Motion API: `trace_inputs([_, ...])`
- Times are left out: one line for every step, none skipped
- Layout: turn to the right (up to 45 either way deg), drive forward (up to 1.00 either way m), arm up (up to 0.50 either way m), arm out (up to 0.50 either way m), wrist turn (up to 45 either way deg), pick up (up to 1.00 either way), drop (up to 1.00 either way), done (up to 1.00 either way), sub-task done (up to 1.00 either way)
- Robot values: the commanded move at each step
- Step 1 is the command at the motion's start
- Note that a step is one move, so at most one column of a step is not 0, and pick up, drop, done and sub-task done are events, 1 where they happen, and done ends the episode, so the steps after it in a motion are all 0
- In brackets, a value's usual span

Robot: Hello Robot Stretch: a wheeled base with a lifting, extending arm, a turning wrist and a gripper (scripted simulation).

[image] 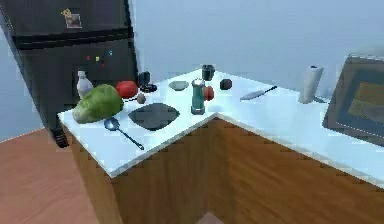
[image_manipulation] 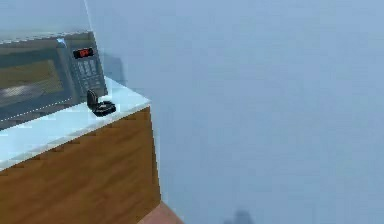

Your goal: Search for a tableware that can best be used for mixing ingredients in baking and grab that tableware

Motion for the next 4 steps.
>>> trace_inputs([-45.0,0.00,0.00,0.00,0.0,0.00,0.00,0.00,0.00])
trace_inputs([-45.0,0.00,0.00,0.00,0.0,0.00,0.00,0.00,0.00])
trace_inputs([-9.0,0.00,0.00,0.00,0.0,0.00,0.00,0.00,0.00])
trace_inputs([0.0,0.00,0.50,0.00,0.0,0.00,0.00,0.00,0.00])
